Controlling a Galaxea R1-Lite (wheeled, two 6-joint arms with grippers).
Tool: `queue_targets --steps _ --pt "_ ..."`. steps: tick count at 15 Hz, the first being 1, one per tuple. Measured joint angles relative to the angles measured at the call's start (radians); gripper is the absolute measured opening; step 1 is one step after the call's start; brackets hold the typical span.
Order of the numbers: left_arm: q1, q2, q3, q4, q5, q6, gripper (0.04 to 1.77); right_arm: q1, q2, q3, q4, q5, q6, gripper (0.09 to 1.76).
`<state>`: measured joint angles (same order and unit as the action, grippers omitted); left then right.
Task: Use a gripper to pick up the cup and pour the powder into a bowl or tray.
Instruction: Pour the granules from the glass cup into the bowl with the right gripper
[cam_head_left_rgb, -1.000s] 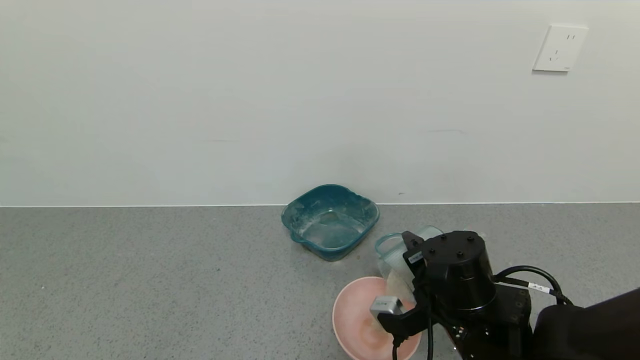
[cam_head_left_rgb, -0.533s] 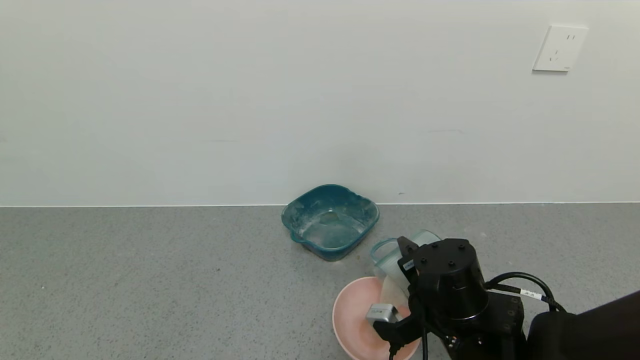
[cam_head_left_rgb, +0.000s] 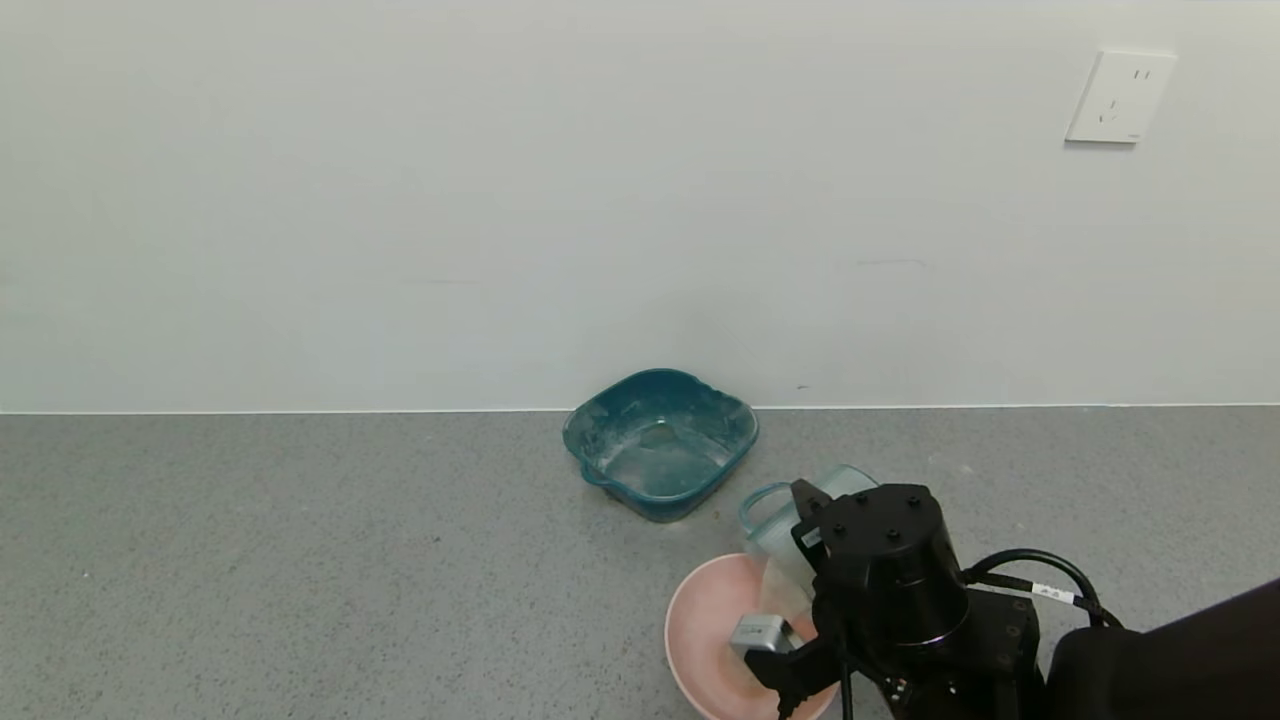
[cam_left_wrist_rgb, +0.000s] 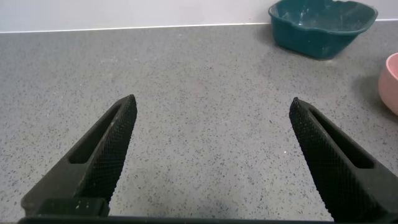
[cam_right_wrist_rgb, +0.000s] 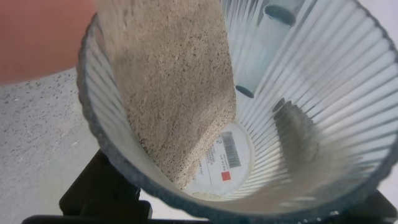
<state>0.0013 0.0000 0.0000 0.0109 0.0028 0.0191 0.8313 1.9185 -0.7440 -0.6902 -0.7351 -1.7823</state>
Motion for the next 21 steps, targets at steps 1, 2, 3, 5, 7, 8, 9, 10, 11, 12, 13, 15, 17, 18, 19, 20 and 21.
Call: queue_targets --steps 1,2,3,5,7,8,9,10,11,12,13,15,17,18,19,20,21 --pt "0.000 0.000 0.000 0.000 0.000 0.000 1.76 0.001 0.000 0.000 0.000 0.000 0.000 1.35" --pt "0.000 0.000 0.000 0.000 0.000 0.000 1.76 0.001 0.000 0.000 -0.001 0.000 0.000 1.35" --pt "0.000 0.000 0.000 0.000 0.000 0.000 1.76 0.001 0.000 0.000 -0.001 0.000 0.000 1.35" --pt "0.000 0.000 0.000 0.000 0.000 0.000 1.76 0.001 0.000 0.000 -0.002 0.000 -0.001 1.35" --pt "0.000 0.000 0.000 0.000 0.000 0.000 1.76 0.002 0.000 0.001 -0.003 0.000 0.000 1.35" --pt "0.000 0.000 0.000 0.000 0.000 0.000 1.76 0.003 0.000 0.001 -0.006 -0.005 0.001 1.35" --pt "0.000 0.000 0.000 0.000 0.000 0.000 1.76 0.003 0.000 0.001 -0.008 -0.015 0.003 1.35" --pt "0.000 0.000 0.000 0.000 0.000 0.000 1.76 0.004 0.000 0.003 -0.009 -0.018 0.004 1.35" --pt "0.000 0.000 0.000 0.000 0.000 0.000 1.76 0.004 0.000 0.005 -0.011 -0.018 0.005 1.35" --pt "0.000 0.000 0.000 0.000 0.000 0.000 1.76 0.005 -0.001 0.008 -0.017 -0.018 0.008 1.35" --pt "0.000 0.000 0.000 0.000 0.000 0.000 1.76 0.006 -0.003 0.011 -0.017 -0.018 0.010 1.35" --pt "0.000 0.000 0.000 0.000 0.000 0.000 1.76 0.005 -0.009 0.013 -0.016 -0.020 0.021 1.35" --pt "0.000 0.000 0.000 0.000 0.000 0.000 1.76 0.004 -0.013 0.017 -0.011 -0.025 0.064 1.35" --pt "0.000 0.000 0.000 0.000 0.000 0.000 1.76 0.006 -0.016 0.021 -0.011 -0.025 0.094 1.35" --pt "0.000 0.000 0.000 0.000 0.000 0.000 1.76 0.009 -0.017 0.027 -0.013 -0.025 0.128 1.35" --pt "0.000 0.000 0.000 0.000 0.000 0.000 1.76 0.012 -0.019 0.033 -0.011 -0.025 0.165 1.35" --pt "0.000 0.000 0.000 0.000 0.000 0.000 1.76 0.016 -0.023 0.041 -0.011 -0.025 0.199 1.35"
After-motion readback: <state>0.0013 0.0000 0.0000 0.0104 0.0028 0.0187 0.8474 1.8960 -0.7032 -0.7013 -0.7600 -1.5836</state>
